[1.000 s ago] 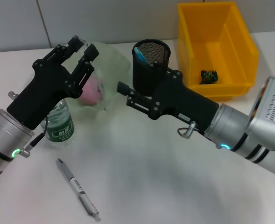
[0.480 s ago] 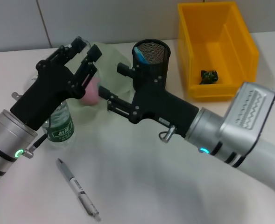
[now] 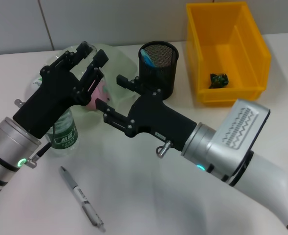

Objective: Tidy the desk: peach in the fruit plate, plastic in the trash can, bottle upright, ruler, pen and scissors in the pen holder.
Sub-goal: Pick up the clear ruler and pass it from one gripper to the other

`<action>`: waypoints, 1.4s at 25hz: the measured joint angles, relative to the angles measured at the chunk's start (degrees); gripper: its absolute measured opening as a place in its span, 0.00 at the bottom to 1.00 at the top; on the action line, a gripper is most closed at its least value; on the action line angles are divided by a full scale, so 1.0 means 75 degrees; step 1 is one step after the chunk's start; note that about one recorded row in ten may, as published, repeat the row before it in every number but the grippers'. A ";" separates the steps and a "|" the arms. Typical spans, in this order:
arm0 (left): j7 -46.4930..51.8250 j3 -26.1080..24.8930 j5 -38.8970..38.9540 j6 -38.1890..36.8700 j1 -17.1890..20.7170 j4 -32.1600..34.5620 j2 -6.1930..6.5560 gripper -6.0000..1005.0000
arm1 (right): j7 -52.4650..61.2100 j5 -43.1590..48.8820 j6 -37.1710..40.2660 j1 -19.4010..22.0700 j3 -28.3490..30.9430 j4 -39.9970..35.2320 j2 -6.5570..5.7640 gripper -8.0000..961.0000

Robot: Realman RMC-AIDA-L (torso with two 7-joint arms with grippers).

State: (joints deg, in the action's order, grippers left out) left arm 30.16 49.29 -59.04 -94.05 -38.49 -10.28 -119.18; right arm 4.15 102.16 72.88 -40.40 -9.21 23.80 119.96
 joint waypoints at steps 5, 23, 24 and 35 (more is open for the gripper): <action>-0.0002 0.0000 -0.0003 0.0002 -0.0001 -0.0001 0.0000 0.40 | -0.0354 0.0030 -0.0177 0.0047 0.0399 0.0236 0.0000 0.72; -0.0160 -0.0061 -0.0002 0.0048 -0.0039 -0.0066 0.0000 0.40 | -0.0365 0.0054 -0.0424 -0.0031 0.0549 0.0320 0.0001 0.72; -0.0191 -0.0093 -0.0003 0.0050 -0.0050 -0.0092 0.0000 0.40 | -0.0366 0.0055 -0.0445 -0.0038 0.0561 0.0337 0.0001 0.72; -0.0310 -0.0184 -0.0015 0.0133 -0.0075 -0.0143 0.0000 0.40 | -0.0366 0.0107 -0.0577 -0.0075 0.0643 0.0386 0.0001 0.61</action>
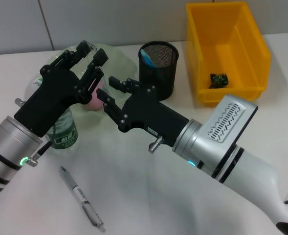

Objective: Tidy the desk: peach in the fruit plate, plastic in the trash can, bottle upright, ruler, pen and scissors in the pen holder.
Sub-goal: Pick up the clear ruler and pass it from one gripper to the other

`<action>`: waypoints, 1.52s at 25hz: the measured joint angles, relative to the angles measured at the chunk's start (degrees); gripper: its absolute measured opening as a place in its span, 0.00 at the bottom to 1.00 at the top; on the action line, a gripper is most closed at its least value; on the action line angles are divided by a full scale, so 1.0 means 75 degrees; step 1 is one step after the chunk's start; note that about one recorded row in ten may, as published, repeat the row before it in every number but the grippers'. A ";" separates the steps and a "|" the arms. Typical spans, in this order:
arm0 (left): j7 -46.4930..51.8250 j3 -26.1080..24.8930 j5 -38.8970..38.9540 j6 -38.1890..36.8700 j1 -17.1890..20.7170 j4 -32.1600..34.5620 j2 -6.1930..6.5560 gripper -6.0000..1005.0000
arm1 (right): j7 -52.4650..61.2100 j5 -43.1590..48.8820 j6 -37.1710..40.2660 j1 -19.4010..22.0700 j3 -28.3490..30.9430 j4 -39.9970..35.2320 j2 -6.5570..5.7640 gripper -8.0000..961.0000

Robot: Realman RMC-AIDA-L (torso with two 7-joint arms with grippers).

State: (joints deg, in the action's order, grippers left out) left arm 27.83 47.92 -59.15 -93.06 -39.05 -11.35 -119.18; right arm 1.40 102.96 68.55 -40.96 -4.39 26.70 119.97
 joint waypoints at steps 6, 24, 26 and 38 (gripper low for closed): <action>-0.0004 -0.0014 0.0001 0.0000 0.0000 0.0002 0.0000 0.40 | 0.0000 0.0041 -0.0070 -0.0065 0.0036 -0.0030 0.0000 0.39; -0.0009 -0.0015 0.0001 -0.0043 0.0005 0.0023 0.0000 0.40 | -0.0010 0.0042 -0.0301 -0.0172 0.0264 -0.0013 0.0000 0.07; -0.0009 -0.0014 0.0001 -0.0048 0.0005 0.0034 0.0000 0.40 | -0.0011 0.0071 -0.0304 -0.0174 0.0272 -0.0019 0.0000 0.06; 0.0005 -0.0014 0.0001 -0.0023 -0.0010 0.0073 0.0000 0.40 | -0.0012 0.0250 -0.0575 -0.0285 0.0425 -0.0022 0.0000 0.02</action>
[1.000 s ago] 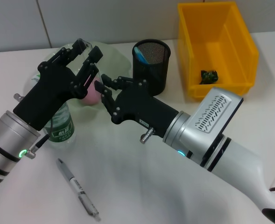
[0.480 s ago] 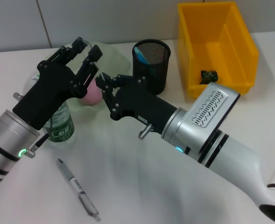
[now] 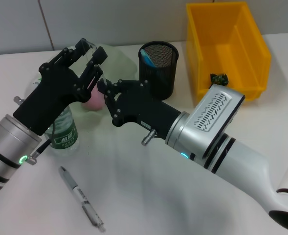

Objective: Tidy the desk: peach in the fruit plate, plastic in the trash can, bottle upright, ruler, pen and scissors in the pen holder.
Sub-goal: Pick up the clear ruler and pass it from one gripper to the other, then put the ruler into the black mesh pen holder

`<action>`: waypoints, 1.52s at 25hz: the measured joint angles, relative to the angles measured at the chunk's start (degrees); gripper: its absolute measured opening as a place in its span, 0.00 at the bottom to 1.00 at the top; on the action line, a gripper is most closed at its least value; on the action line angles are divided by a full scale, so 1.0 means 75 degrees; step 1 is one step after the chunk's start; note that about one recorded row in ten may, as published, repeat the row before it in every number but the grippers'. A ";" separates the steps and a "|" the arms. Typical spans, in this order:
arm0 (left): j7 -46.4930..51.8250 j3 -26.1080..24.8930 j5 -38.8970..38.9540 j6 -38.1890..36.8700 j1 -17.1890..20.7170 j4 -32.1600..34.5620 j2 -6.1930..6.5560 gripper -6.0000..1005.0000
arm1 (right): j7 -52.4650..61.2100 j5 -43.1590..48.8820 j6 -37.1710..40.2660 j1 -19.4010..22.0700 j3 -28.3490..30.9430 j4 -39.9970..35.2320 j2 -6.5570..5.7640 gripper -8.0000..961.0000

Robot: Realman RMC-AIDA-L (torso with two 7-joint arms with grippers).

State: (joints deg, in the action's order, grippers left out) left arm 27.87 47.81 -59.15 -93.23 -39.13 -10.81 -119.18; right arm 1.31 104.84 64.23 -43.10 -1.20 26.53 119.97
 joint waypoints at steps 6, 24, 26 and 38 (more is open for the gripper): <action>0.0024 0.0000 -0.0009 0.0006 -0.0007 0.0013 0.0000 0.40 | 0.0000 0.0004 0.0010 0.0025 0.0061 -0.0011 0.0000 0.01; 0.0363 0.0067 -0.0012 -0.0009 0.0041 0.0295 0.0000 0.85 | 0.0000 0.0004 0.0055 0.0051 0.0067 -0.0032 0.0000 0.01; 0.0464 0.0082 -0.0012 0.0005 0.0054 0.0349 0.0000 0.85 | 0.0000 0.0004 0.0057 0.0053 0.0067 -0.0034 0.0000 0.01; 0.1056 0.0197 -0.0085 0.0093 0.0244 0.0902 0.0000 0.85 | 0.0000 0.0000 0.0067 0.0130 0.0192 -0.0041 0.0000 0.01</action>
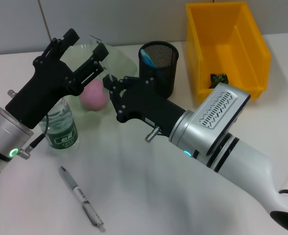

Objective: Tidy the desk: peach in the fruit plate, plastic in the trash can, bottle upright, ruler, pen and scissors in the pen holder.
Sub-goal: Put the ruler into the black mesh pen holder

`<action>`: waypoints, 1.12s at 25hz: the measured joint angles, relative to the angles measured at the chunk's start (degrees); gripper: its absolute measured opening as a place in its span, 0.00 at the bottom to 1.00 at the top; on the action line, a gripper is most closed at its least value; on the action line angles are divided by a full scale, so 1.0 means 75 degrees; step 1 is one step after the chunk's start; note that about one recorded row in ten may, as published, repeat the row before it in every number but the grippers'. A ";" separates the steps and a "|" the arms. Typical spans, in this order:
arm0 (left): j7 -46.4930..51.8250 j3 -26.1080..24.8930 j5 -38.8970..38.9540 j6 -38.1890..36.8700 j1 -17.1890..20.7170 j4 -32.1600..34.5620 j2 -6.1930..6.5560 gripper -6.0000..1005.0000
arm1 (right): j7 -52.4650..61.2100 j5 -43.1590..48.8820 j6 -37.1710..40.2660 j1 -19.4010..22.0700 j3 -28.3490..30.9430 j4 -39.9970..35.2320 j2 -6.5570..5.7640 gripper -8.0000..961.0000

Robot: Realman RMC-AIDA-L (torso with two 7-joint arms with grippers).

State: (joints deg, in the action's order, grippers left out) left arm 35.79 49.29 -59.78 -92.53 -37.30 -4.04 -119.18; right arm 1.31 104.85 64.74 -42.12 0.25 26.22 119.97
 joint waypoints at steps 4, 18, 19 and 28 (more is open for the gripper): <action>0.0378 0.0014 -0.0202 -0.0023 0.0103 0.0252 0.0013 0.85 | -0.0127 0.0000 0.0055 0.0095 0.0151 -0.0009 0.0000 0.01; 0.2259 0.0340 -0.0922 -0.0947 0.1151 0.2441 0.0093 0.85 | -0.0233 0.0000 0.0450 0.0519 0.0625 -0.0110 -0.0039 0.01; 0.2410 0.0394 -0.0924 -0.0948 0.1224 0.2600 0.0101 0.85 | -0.0233 0.0000 0.0450 0.0519 0.0625 -0.0110 -0.0039 0.01; 0.3381 0.0591 -0.1377 -0.0859 0.1812 0.3757 0.0158 0.85 | -0.0154 0.0000 0.0853 0.0781 0.0843 -0.0313 -0.0079 0.01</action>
State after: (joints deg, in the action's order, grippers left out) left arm 61.15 53.72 -70.11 -98.97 -23.71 24.14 -117.99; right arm 0.16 104.84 71.14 -36.27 6.57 23.88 119.37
